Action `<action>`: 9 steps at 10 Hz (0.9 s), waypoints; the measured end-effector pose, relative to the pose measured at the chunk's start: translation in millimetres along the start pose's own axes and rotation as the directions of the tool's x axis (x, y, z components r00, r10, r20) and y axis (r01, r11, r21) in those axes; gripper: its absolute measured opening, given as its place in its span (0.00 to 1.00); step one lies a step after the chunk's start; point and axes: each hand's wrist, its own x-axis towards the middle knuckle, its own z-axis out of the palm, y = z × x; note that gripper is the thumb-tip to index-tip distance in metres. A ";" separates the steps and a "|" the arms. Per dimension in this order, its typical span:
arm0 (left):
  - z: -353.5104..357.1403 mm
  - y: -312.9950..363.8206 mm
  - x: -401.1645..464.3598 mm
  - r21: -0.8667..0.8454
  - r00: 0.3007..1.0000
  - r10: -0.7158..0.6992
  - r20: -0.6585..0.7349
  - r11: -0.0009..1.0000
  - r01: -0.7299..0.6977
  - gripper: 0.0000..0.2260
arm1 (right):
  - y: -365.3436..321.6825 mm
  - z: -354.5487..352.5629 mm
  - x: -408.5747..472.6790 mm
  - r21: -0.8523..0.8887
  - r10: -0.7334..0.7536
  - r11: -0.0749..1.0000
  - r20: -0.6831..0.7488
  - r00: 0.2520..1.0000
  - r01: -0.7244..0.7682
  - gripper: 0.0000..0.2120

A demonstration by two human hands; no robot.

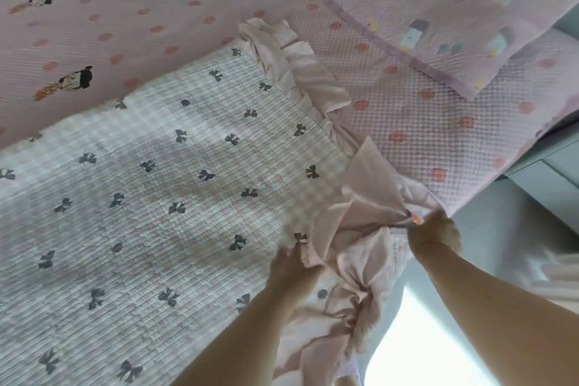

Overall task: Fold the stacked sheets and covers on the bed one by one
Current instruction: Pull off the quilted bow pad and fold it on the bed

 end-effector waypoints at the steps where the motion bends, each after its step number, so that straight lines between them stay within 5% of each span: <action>1: 35.8 11.4 -27.7 -0.162 0.911 0.059 0.408 0.987 0.008 0.23 | -35.1 -4.1 -29.4 -0.124 -0.555 0.819 0.082 0.828 0.561 0.26; 2: 58.8 16.4 -39.0 -0.046 0.824 0.082 0.561 0.997 -0.068 0.24 | -69.1 4.5 -57.6 -0.242 -0.718 0.349 0.551 0.424 0.905 0.30; 3: 50.0 6.6 -28.9 -0.127 0.887 0.096 0.452 0.991 -0.042 0.22 | -57.0 17.3 -41.6 -0.413 -0.379 0.414 0.732 0.566 0.811 0.25; 4: 20.9 -8.3 -11.5 -0.081 0.996 0.078 0.043 0.994 -0.074 0.20 | -24.2 27.6 -7.3 -0.622 -0.217 -0.085 0.774 0.595 0.778 0.27; 5: -11.5 -27.8 7.5 0.157 0.917 -0.030 -0.397 0.982 0.101 0.26 | -35.5 12.7 3.8 -0.747 -0.219 0.216 0.591 0.776 0.629 0.27; 6: -22.7 -39.4 13.6 0.236 0.955 -0.177 -0.237 0.943 0.234 0.34 | -71.4 -15.8 -36.8 -0.556 -0.432 0.569 0.425 0.796 0.606 0.28; 7: -24.4 -47.2 12.5 0.212 0.998 -0.056 -0.039 0.975 0.063 0.32 | -113.0 10.7 -58.0 -0.384 -0.563 0.512 0.526 0.637 0.769 0.24; 8: -45.9 -63.0 12.8 0.232 0.997 -0.014 -0.077 0.972 0.032 0.29 | -156.6 30.8 -81.6 -0.243 -0.597 0.421 0.651 0.469 0.874 0.26; 9: -81.8 -93.3 17.7 0.312 0.981 -0.138 -0.138 0.934 0.176 0.29 | -186.7 57.7 -96.0 -0.186 -0.546 0.363 0.752 0.370 0.913 0.28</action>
